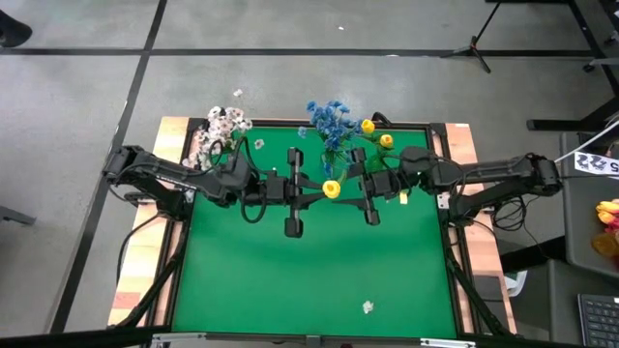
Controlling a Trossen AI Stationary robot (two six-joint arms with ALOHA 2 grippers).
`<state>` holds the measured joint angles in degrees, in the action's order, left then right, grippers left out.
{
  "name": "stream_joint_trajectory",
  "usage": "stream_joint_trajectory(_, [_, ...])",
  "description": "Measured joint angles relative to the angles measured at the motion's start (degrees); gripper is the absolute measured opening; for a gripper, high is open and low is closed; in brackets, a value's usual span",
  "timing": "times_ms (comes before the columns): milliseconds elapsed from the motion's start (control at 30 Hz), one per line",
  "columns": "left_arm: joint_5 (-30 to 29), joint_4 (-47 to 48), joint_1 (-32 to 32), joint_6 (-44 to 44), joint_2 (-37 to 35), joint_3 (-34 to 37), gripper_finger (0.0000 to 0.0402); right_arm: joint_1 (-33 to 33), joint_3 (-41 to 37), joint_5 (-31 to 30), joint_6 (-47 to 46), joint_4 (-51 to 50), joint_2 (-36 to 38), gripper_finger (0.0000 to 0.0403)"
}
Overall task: Sort flowers into vase by color
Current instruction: Put the yellow flower into the green vase
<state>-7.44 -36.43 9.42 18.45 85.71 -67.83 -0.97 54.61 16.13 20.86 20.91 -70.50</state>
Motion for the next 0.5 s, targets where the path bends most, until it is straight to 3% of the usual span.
stream_joint_trajectory(500, [-0.02,-0.74,-1.06,0.56,2.32,0.00,0.0024,-0.51,0.00,-4.08,0.02,4.72,0.06,0.0198])
